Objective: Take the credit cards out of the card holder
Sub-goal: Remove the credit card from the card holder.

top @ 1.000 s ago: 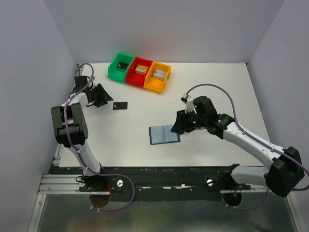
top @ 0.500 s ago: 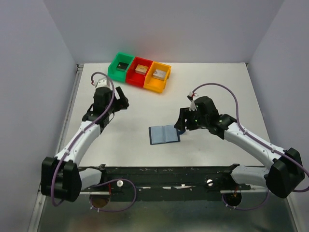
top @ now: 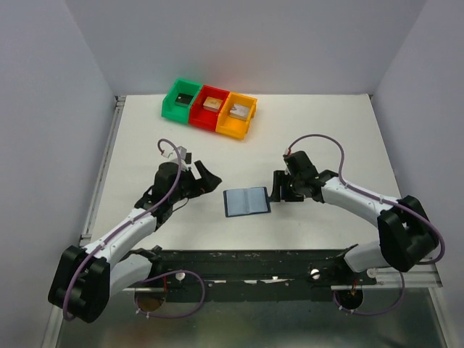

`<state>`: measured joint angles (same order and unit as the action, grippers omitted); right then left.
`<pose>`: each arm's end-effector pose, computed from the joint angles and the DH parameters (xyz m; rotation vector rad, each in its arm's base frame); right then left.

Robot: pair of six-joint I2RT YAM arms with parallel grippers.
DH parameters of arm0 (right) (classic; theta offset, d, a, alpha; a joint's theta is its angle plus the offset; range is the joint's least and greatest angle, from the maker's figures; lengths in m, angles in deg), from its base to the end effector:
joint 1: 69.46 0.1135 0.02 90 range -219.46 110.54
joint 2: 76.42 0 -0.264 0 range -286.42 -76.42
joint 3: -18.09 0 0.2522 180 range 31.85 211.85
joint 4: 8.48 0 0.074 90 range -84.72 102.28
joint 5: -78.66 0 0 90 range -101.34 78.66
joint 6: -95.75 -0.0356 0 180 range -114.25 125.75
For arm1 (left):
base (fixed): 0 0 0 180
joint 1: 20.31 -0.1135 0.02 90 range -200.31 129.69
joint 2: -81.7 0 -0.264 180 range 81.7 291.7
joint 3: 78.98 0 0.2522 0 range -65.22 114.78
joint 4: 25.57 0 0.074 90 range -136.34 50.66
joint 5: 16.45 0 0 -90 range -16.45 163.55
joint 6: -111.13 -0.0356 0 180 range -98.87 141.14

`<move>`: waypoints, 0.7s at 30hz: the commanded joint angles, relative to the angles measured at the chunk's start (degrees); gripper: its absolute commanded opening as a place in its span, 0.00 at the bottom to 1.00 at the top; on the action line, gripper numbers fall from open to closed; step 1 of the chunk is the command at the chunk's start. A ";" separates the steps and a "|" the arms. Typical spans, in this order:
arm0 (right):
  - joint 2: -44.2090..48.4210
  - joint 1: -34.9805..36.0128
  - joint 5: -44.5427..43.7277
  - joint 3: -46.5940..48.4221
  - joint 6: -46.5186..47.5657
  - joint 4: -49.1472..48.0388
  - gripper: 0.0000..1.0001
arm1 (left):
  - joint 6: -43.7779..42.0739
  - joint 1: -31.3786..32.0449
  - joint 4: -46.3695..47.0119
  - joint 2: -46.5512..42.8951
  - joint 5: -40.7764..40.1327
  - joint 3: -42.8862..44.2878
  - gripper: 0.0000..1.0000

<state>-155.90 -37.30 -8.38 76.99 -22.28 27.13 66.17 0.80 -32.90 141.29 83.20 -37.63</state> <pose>0.2266 0.1447 0.1934 -0.1149 2.6165 0.4577 0.2071 -0.0864 0.2152 -0.3302 2.1038 -0.8817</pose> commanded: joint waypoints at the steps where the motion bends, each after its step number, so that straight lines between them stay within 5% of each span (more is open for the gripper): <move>1: -4.71 -1.22 -1.47 1.17 -1.06 -1.45 0.62 | 2.51 4.99 3.32 1.05 2.57 -2.11 0.99; 17: -12.62 -2.37 1.34 4.95 -0.45 -3.74 0.38 | 1.37 8.95 0.59 3.25 0.63 -0.88 0.97; 21: -12.45 -2.45 2.40 4.34 -0.18 -4.18 0.25 | 1.28 9.92 0.16 5.61 0.55 0.79 0.95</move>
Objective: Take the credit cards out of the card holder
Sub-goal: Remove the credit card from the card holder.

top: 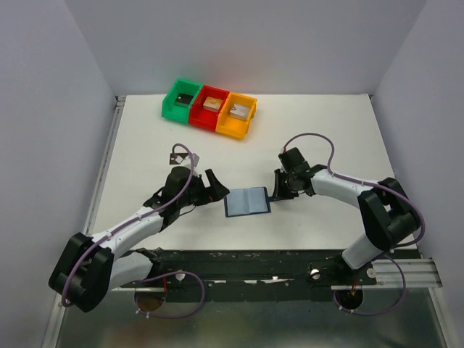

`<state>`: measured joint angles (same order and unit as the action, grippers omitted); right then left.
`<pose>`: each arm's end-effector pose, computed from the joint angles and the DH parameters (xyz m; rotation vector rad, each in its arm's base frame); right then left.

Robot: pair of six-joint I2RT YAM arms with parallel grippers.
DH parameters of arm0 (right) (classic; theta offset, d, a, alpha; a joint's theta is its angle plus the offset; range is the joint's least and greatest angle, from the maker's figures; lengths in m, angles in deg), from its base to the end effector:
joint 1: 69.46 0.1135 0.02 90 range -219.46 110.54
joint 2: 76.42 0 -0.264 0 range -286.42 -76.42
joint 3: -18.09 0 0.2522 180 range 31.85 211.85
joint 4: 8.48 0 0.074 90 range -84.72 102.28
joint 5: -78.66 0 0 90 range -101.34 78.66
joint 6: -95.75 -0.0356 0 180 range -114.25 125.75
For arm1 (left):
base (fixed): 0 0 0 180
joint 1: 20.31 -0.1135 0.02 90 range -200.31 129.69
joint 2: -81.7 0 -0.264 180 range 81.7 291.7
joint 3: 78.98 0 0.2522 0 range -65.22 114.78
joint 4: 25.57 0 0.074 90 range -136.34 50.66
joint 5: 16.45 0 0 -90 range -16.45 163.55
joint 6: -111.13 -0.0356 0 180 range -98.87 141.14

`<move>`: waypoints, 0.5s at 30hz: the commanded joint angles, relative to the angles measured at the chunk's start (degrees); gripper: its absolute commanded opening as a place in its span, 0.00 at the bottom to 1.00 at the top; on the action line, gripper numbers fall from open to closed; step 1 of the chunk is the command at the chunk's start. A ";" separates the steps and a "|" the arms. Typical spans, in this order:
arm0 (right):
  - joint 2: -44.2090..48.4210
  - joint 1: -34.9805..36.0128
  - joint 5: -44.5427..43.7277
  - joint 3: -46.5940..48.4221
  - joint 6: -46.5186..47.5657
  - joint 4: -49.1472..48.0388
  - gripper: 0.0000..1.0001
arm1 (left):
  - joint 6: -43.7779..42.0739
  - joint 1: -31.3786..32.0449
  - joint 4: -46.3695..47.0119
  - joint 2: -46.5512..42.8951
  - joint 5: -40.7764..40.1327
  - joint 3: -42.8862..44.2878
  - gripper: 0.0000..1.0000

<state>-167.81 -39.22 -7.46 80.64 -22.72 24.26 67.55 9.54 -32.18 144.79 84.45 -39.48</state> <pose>0.2575 0.1529 0.1595 -0.0651 2.7109 0.4167 0.1925 -0.1182 0.1932 -0.2018 2.2411 -0.9664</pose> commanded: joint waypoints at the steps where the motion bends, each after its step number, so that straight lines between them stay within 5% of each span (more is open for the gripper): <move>1: -0.28 -0.36 1.92 0.34 0.43 -1.40 0.19 | -0.27 1.44 -0.91 2.91 -0.70 3.17 0.94; 6: 4.29 -0.44 4.11 -1.59 2.01 -2.90 0.01 | -2.64 3.72 -3.81 8.35 -0.26 8.09 0.83; 15: 11.32 -0.36 12.46 -5.46 5.35 -5.10 0.00 | -7.39 8.12 -7.07 20.22 2.64 17.85 0.46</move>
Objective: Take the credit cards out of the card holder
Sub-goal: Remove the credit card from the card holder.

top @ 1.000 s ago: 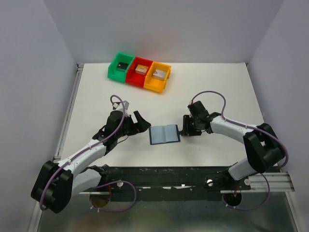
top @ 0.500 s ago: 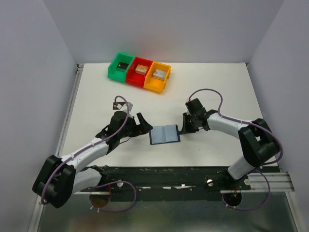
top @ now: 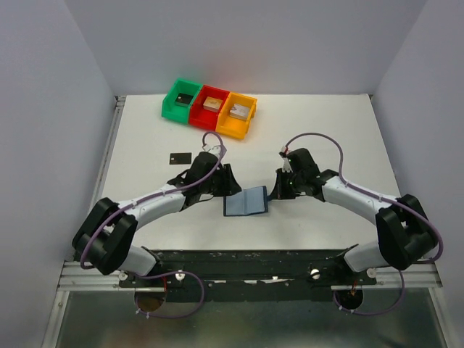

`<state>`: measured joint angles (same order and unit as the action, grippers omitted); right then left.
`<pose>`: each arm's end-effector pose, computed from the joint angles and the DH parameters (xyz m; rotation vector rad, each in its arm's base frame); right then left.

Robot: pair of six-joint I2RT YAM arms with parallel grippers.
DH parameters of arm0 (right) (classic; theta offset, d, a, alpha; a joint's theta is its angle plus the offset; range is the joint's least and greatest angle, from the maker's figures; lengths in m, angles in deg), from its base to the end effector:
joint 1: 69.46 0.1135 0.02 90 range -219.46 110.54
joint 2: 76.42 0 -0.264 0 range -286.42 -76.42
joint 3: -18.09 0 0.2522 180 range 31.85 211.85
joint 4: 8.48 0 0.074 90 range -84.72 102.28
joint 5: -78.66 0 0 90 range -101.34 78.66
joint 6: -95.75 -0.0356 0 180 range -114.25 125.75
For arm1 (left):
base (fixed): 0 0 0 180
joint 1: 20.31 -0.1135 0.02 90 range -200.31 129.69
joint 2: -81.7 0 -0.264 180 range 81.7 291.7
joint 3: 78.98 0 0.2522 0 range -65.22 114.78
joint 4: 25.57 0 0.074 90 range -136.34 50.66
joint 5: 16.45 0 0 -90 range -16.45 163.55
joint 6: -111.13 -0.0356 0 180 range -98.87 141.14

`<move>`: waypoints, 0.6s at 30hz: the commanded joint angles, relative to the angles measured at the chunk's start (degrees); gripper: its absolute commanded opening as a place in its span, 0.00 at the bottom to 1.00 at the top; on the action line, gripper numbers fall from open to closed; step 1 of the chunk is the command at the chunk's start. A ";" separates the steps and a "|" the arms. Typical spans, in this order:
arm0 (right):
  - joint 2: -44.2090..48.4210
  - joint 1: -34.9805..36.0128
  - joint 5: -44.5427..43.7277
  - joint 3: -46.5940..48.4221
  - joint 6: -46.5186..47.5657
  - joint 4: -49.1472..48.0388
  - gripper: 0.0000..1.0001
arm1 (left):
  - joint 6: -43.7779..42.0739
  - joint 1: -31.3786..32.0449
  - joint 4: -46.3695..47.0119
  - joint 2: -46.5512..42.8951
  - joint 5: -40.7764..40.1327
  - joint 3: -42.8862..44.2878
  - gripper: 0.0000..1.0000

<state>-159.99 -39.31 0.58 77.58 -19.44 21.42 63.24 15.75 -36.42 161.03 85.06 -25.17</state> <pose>0.2425 0.1493 0.1849 -0.2012 2.6008 0.6346 0.2273 -0.1743 0.1997 -0.0045 2.3696 -0.9393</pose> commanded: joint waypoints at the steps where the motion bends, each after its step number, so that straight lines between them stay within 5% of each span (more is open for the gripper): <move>1: 4.02 -0.27 4.86 -2.41 2.25 -2.17 0.00 | -3.17 2.52 -2.74 4.86 2.29 4.24 0.44; 7: 6.84 -0.36 7.76 -3.55 2.52 -3.40 0.00 | -4.14 4.90 -2.83 10.49 3.43 7.93 0.44; 13: 7.46 -0.18 8.73 -2.76 2.87 -3.66 0.00 | -5.28 6.05 -4.85 12.69 3.96 10.30 0.64; 18: 7.19 -0.36 9.70 -1.88 2.78 -3.84 0.00 | -5.54 6.31 -4.59 13.48 4.49 11.01 0.68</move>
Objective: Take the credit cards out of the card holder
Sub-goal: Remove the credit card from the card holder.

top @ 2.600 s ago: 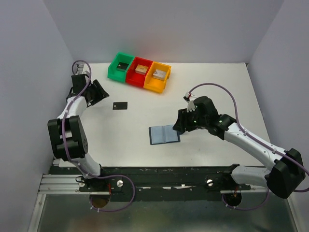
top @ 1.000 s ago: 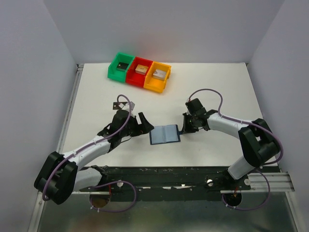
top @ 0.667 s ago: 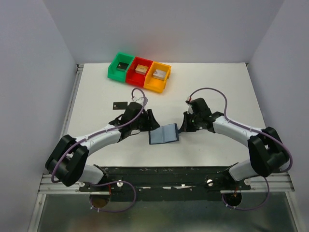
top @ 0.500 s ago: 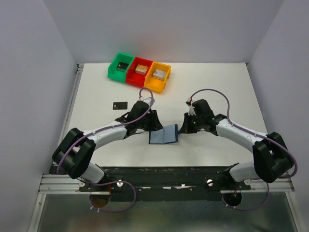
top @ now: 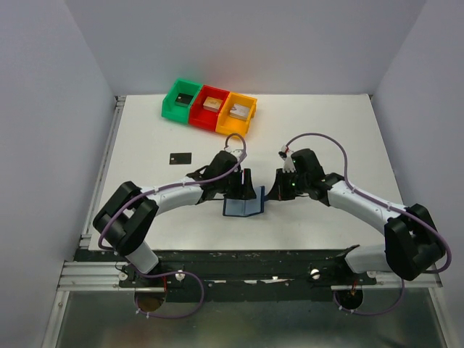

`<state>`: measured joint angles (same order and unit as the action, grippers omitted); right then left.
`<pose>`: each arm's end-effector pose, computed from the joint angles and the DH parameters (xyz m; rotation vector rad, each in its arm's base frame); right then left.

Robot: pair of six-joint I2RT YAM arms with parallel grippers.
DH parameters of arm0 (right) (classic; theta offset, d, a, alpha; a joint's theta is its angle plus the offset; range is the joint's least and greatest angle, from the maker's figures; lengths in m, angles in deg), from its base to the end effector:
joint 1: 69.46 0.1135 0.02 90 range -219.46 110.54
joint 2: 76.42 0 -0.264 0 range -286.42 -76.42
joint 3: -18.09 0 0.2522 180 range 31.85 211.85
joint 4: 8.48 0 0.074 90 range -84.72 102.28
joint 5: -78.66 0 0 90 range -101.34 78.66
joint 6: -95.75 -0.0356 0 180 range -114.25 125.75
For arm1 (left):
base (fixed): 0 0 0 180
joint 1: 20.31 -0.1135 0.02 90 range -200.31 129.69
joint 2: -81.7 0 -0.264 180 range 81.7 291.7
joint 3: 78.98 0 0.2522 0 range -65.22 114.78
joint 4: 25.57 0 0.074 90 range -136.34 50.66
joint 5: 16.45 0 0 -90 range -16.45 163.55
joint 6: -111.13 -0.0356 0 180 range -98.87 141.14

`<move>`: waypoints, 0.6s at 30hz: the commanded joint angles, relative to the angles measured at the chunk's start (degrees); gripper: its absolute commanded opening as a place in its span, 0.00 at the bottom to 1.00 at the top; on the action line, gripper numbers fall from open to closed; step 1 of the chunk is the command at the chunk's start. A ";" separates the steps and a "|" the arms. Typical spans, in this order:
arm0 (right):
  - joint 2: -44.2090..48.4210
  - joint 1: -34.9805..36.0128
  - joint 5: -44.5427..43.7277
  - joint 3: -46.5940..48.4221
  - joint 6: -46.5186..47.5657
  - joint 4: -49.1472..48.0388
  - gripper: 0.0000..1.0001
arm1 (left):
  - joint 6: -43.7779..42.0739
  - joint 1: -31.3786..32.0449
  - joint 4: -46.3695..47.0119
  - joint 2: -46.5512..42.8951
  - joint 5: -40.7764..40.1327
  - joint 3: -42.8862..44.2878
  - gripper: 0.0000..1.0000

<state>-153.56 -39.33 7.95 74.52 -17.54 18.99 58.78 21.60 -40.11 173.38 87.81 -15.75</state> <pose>0.2267 0.1451 0.2015 -0.3131 2.5011 0.8138 0.2389 -0.2262 0.1833 0.2290 2.4949 -0.9367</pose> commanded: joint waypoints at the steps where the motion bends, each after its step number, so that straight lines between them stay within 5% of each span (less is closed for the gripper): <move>1: 0.68 -0.25 2.51 1.27 0.96 -1.50 0.00 | -1.09 0.54 -0.72 1.22 2.00 1.68 0.69; 18: 1.38 -0.33 3.83 2.59 0.61 -1.32 0.00 | -1.79 1.07 -1.07 3.24 2.62 3.00 0.68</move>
<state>-153.54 -39.44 10.61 75.51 -17.52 18.49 57.76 22.22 -40.77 176.24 89.54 -14.00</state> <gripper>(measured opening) 0.024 0.696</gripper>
